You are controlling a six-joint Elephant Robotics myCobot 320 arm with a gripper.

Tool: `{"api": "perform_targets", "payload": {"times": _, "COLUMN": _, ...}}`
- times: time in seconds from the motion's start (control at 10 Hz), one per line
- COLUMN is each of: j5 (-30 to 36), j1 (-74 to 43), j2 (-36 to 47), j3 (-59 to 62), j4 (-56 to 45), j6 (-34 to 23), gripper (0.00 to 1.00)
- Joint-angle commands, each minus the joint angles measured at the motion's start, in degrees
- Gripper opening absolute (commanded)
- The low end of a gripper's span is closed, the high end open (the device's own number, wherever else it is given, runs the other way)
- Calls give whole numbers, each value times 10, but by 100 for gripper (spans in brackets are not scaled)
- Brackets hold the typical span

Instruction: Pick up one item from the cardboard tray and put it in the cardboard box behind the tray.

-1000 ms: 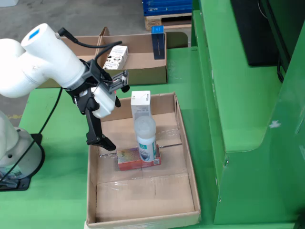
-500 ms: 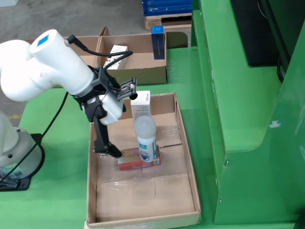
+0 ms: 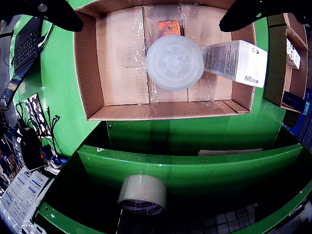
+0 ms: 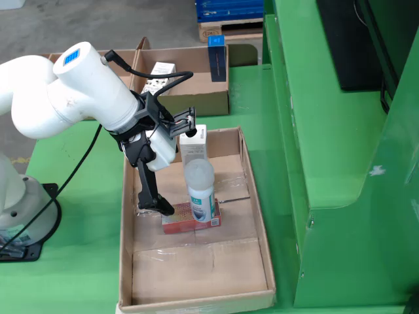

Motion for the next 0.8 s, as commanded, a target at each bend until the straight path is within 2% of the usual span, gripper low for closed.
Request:
{"api": "perform_targets", "payload": {"times": 0.0, "j5": -1, "j1": -1, "j2": 1, "j3": 26, "j4": 3, "j6": -3, "gripper": 100}}
{"api": "perform_targets", "payload": {"times": 0.7, "j5": 9, "j1": -11, "j2": -72, "j3": 80, "j4": 5, "j6": -9, "gripper": 100}}
